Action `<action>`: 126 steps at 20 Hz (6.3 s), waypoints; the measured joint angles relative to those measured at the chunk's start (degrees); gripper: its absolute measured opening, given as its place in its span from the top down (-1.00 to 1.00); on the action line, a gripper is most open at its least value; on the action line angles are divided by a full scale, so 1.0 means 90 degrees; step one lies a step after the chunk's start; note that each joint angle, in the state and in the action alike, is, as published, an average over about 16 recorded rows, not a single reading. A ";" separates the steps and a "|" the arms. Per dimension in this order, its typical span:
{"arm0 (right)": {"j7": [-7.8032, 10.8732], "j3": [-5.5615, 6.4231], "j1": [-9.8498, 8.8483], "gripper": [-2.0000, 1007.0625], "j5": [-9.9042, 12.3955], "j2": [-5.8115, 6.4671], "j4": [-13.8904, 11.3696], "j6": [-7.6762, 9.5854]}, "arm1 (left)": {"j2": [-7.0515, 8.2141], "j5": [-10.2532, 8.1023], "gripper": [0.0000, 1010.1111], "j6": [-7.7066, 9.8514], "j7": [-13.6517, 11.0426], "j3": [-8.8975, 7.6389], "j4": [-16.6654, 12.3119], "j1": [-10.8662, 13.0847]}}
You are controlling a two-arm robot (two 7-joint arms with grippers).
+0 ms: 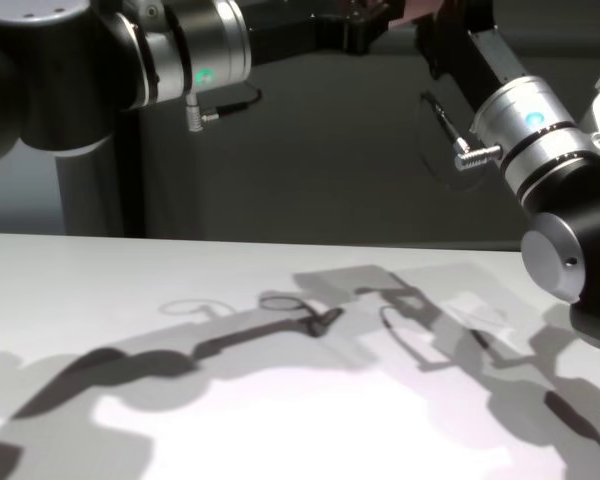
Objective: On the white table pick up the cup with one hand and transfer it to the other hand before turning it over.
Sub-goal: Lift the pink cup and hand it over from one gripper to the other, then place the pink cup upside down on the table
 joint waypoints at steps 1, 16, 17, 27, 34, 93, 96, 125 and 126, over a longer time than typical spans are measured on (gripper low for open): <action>-0.0001 0.0000 0.0000 -0.49 0.0000 0.0000 -0.0001 0.0000 | 0.0000 0.0000 0.90 0.0000 0.0000 0.0000 0.0000 0.0000; -0.0001 -0.0008 -0.0006 -0.47 -0.0001 -0.0002 -0.0010 0.0003 | 0.0001 0.0001 0.79 0.0010 0.0004 0.0000 0.0002 0.0000; 0.0000 -0.0009 -0.0006 -0.47 -0.0002 -0.0002 -0.0010 0.0003 | 0.0002 0.0001 0.76 0.0011 0.0004 0.0000 0.0002 0.0000; 0.0003 -0.0012 -0.0007 -0.47 -0.0004 -0.0003 -0.0013 0.0006 | 0.0071 0.0000 0.21 0.0055 0.0044 0.0005 -0.0120 0.0076; 0.0002 -0.0010 -0.0007 -0.47 -0.0004 -0.0001 -0.0013 0.0005 | 0.0304 -0.0012 -0.28 0.0234 0.0188 -0.0002 -0.0515 0.0317; -0.0003 -0.0006 -0.0007 -0.47 0.0000 -0.0001 -0.0010 0.0001 | 0.0217 0.1170 -0.98 0.1245 0.4888 -0.1678 -0.3866 0.4339; -0.0003 -0.0006 -0.0007 -0.47 0.0000 -0.0001 -0.0011 0.0001 | 0.0214 0.1227 -0.98 0.1277 0.4873 -0.1706 -0.3861 0.4410; -0.1256 -0.0837 -0.0989 -0.47 -0.0890 0.0762 -0.2039 -0.0425 | 0.0146 0.1178 -0.98 0.1273 0.4579 -0.1824 -0.3712 0.4455; -0.1354 -0.0934 -0.1042 -0.47 -0.1015 0.0843 -0.2169 -0.0482 | 0.0146 0.1178 -0.98 0.1272 0.4582 -0.1824 -0.3714 0.4456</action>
